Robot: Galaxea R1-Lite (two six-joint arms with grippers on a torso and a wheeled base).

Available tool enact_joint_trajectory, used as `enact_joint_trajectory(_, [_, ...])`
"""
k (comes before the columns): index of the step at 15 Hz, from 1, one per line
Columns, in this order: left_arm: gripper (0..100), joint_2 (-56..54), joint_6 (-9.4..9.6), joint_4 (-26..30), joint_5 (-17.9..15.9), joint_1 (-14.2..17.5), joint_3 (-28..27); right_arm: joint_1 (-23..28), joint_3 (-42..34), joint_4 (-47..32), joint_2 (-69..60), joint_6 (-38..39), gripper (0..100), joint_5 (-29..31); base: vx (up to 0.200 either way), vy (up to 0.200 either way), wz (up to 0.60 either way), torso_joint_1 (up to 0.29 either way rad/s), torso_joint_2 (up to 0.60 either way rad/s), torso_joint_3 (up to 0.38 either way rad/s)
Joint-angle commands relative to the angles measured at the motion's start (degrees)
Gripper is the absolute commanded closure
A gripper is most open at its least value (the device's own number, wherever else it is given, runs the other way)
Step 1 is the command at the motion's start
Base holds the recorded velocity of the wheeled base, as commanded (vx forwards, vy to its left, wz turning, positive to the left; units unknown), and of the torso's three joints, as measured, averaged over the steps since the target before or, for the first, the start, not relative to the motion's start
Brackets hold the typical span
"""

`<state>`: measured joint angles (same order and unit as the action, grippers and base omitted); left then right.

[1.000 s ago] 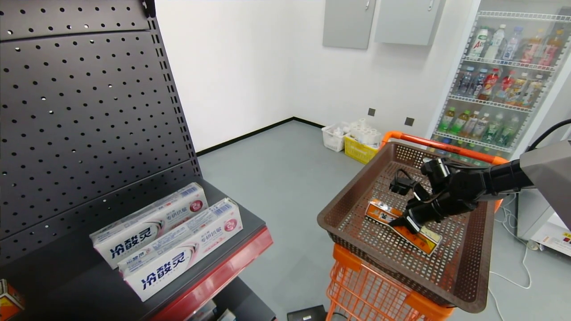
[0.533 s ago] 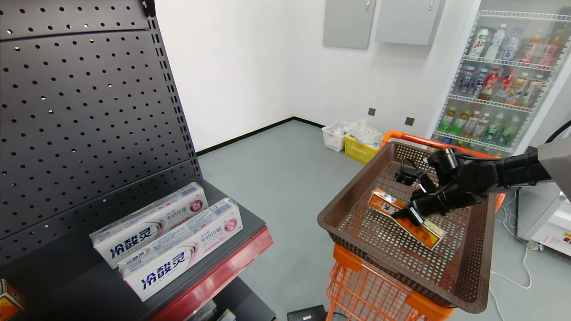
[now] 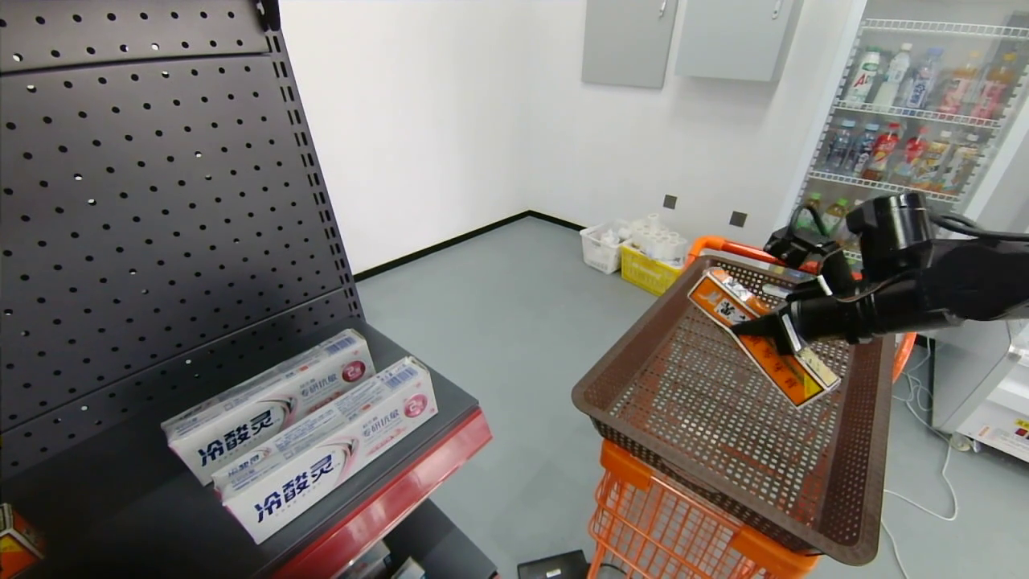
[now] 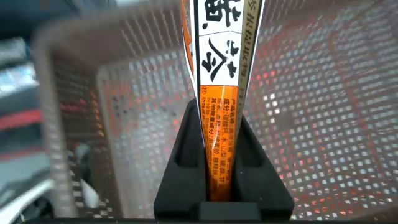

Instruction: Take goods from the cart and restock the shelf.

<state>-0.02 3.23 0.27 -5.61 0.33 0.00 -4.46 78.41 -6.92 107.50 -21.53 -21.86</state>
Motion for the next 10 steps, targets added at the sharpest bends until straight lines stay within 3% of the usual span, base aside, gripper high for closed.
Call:
enact_joint_trajectory(1, [0,0.0,0.02,0.0,0.0,0.0,0.0,-2.5,-7.5,4.0,-13.2,5.9,100,-0.1,0.000,0.000,0.00,0.000,0.00,0.000])
enact_joint_trajectory(8, [0,0.0,0.02,0.0,0.0,0.0,0.0,-6.5,-27.2,23.2,-29.4,9.1,100,-0.1,0.000,0.000,0.00,0.000,0.00,0.000])
enact_joint_trajectory(10, [0,0.0,0.02,0.0,0.0,0.0,0.0,-7.8,-28.9,23.7,-33.5,9.2,100,-0.1,0.000,0.000,0.00,0.000,0.00,0.000])
